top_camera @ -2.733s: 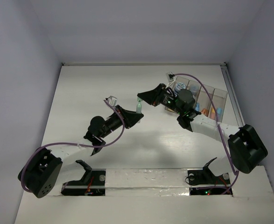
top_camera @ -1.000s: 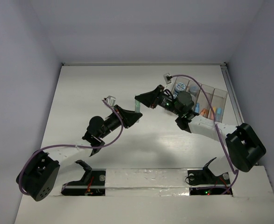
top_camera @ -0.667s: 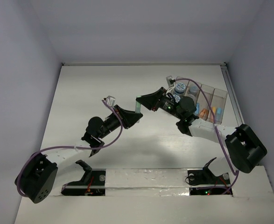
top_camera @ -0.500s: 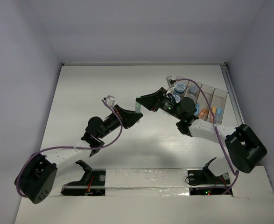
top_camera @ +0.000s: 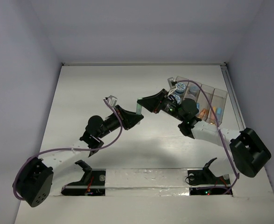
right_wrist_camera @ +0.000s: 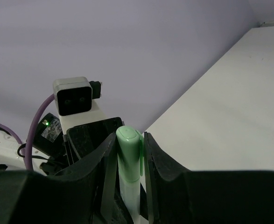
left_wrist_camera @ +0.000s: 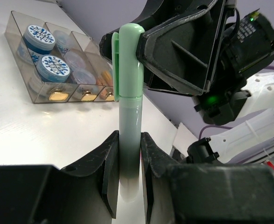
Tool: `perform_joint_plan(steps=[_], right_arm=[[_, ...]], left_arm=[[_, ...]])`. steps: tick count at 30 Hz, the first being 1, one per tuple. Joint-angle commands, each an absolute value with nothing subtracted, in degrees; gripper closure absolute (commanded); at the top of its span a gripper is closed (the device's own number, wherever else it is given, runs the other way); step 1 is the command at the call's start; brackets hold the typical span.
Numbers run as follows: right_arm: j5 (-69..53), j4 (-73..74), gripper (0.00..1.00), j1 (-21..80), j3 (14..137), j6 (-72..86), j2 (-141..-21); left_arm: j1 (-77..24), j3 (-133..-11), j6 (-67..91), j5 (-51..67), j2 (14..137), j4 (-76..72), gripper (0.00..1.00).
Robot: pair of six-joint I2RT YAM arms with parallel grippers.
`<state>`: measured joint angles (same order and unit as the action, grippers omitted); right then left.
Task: Sort the stationery into containers
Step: Close the pen cap on the pen, then place the pen in the storage box.
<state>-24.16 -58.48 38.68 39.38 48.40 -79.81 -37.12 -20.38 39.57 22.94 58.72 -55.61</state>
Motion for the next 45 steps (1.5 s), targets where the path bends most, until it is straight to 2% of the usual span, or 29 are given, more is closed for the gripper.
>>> perform_joint_plan(steps=[1, 7, 22, 31, 40, 41, 43, 44, 45], right_arm=[[-32.25, -46.54, 1.0, 41.48, 39.9, 44.58, -76.91], [-31.46, -41.13, 1.0, 42.54, 38.5, 41.57, -76.99], [-34.63, -58.7, 1.0, 46.84, 30.42, 45.88, -83.23], [-33.75, -59.76, 1.0, 47.37, 25.58, 45.88, -83.32], [-25.85, -54.77, 1.0, 47.37, 30.05, 45.97, -79.54], [-24.53, -53.36, 1.0, 47.37, 30.84, 46.05, -79.37], [-21.37, -52.3, 1.0, 46.5, 33.12, 46.84, -79.28], [-20.23, -51.95, 1.0, 45.62, 33.83, 47.11, -79.28], [-17.95, -51.68, 1.0, 45.09, 34.45, 47.28, -79.45]], left_arm=[[-35.42, -25.93, 36.83, 15.39, 54.94, -59.16, 1.0], [-34.89, -28.56, 34.89, 15.38, 52.65, -58.01, 1.0], [-29.62, -35.94, 39.02, 20.21, 52.47, -62.75, 1.0], [-24.7, -39.02, 43.59, 24.69, 53.6, -65.65, 1.0], [-25.22, -33.5, 47.64, 28.47, 55.2, -70.14, 1.0], [-25.22, -32.53, 47.72, 28.74, 54.59, -69.61, 0.99], [-25.22, -29.54, 46.59, 29.26, 52.14, -66.73, 0.87], [-25.22, -28.75, 46.06, 29.53, 51.16, -65.32, 0.71], [-25.22, -27.0, 45.53, 29.62, 49.93, -64.0, 0.61]])
